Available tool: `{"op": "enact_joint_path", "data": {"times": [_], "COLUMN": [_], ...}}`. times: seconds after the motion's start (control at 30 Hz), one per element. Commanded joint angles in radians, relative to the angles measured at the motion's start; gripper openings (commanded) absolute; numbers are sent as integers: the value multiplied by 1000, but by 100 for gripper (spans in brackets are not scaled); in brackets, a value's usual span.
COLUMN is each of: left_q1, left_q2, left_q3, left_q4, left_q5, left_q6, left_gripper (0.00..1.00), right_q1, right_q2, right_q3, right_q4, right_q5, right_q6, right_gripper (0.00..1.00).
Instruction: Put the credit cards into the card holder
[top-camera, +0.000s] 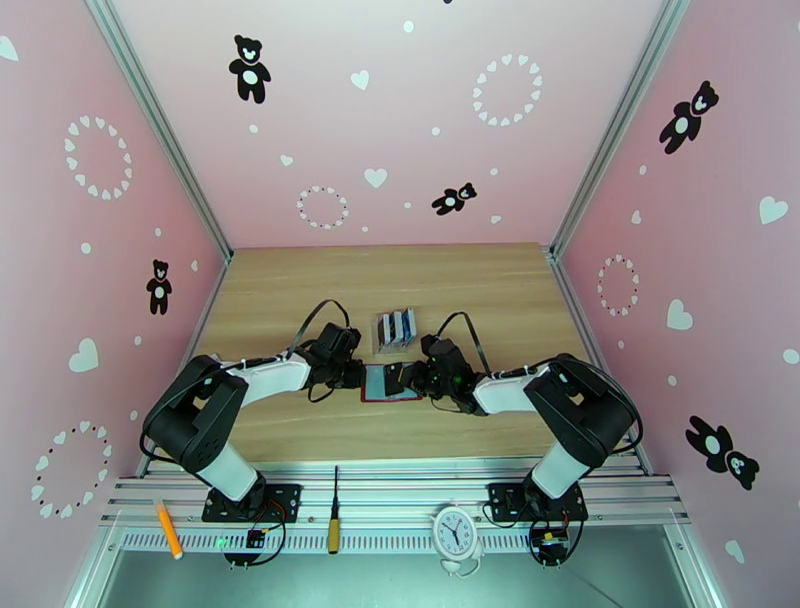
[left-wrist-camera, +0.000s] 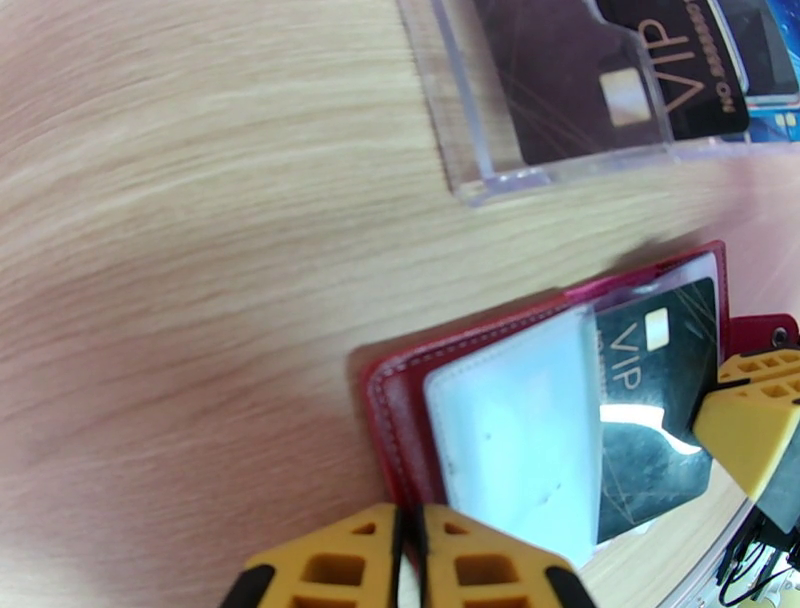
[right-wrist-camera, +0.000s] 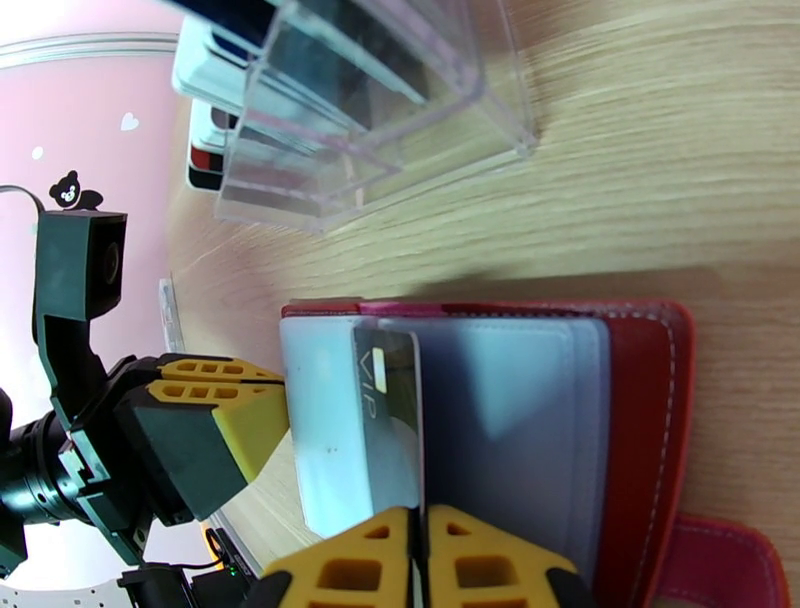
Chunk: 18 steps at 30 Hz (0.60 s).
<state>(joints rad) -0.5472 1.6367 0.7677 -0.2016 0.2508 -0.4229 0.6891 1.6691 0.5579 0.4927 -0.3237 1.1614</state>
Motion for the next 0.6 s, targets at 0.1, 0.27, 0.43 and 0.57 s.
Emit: {"op": "enact_joint_path", "data": {"times": [0.1,0.27,0.43,0.57], "left_q1": [-12,-11,-12,-12], "left_q2": [21,25,28,28], "left_q3": [25,27,30,31], "left_q4": [-13,-14,-20,-22], "left_q5": [18,16,13,13], "left_q6": [-11,-11,-11,-10], "left_gripper": [15,15,15,15], "right_q1": [21,26,28,28], "right_q2": [24,30,10,-11], "right_q3": [0,17,40,80], "right_q4": [-60,-88,-150,-241], "right_q5": [11,6,19,31], "right_q6": [-5,-21,-49,-92], "right_gripper": [12,13,21,24]}}
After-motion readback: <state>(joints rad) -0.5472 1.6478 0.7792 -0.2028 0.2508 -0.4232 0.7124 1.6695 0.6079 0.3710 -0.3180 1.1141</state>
